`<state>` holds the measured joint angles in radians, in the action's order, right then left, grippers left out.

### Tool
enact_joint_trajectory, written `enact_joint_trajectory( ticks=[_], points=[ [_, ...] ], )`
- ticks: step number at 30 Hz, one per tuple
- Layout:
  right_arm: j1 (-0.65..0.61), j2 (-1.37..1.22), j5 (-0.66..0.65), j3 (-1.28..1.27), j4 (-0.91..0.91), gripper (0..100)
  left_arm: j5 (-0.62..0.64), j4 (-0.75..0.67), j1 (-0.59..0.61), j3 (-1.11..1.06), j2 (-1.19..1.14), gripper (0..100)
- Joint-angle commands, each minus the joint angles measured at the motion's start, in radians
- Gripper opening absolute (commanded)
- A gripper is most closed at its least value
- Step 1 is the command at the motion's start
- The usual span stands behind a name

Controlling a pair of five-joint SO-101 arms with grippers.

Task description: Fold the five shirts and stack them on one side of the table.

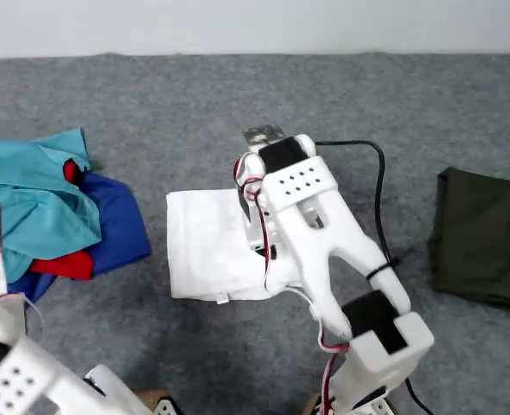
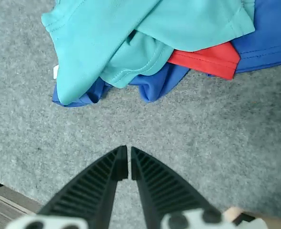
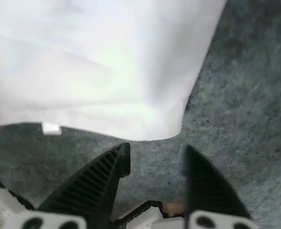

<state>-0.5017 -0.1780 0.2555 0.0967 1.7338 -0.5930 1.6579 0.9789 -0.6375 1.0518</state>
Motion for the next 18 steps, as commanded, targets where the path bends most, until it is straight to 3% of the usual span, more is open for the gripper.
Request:
enact_joint_trajectory(
  ticks=[1,9,13,16,18],
  points=[
    [0.012,-0.047,0.032,0.005,-0.064,26.2,-0.009,-0.034,0.000,-0.041,0.094,2],
    [0.013,-0.252,0.037,0.003,-0.199,24.0,-0.009,-0.029,0.003,-0.064,0.126,2],
    [0.013,-0.349,0.025,0.006,-0.211,12.0,-0.009,-0.028,0.002,-0.068,0.126,2],
    [0.013,-0.381,-0.074,0.006,-0.208,0.2,-0.009,-0.028,0.002,-0.093,0.126,2],
    [0.027,-0.383,-0.121,0.002,-0.196,2.0,-0.009,-0.028,0.003,-0.111,0.130,2]
  ],
)
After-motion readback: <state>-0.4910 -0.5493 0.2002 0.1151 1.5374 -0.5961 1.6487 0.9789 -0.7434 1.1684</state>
